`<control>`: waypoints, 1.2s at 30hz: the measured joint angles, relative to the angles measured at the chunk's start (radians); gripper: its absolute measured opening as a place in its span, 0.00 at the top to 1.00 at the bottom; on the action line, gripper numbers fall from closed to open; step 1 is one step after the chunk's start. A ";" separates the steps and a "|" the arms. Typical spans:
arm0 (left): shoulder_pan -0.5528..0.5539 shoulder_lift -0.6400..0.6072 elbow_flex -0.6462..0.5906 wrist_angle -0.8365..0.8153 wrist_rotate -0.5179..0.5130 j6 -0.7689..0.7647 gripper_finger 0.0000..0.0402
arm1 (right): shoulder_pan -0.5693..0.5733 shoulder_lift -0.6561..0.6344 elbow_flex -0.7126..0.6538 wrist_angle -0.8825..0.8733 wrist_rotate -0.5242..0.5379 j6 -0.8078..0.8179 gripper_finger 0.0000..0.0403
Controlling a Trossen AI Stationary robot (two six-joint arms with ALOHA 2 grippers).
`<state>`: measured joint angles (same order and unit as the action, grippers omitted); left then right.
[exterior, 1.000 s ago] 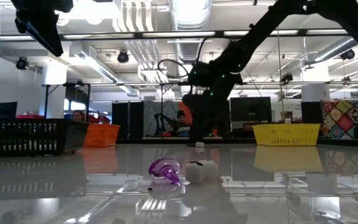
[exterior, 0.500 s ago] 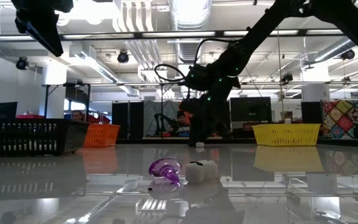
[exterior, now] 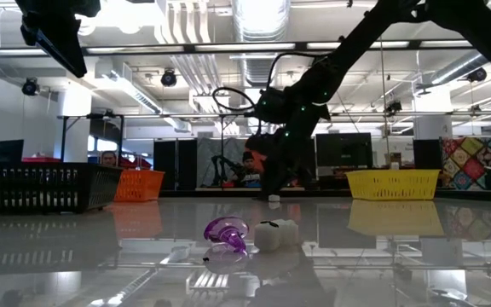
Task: Sort Halloween decoration
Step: Put the black spider toy into the orange bin
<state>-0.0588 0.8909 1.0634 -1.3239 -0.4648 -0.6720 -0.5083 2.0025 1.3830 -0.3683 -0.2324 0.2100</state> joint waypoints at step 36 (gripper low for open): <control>0.000 0.000 0.000 0.000 0.000 0.000 0.76 | -0.003 0.022 0.000 0.088 0.103 0.028 0.74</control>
<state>-0.0586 0.8909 1.0634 -1.3239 -0.4652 -0.6716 -0.5110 2.0248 1.3830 -0.2798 -0.1293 0.2377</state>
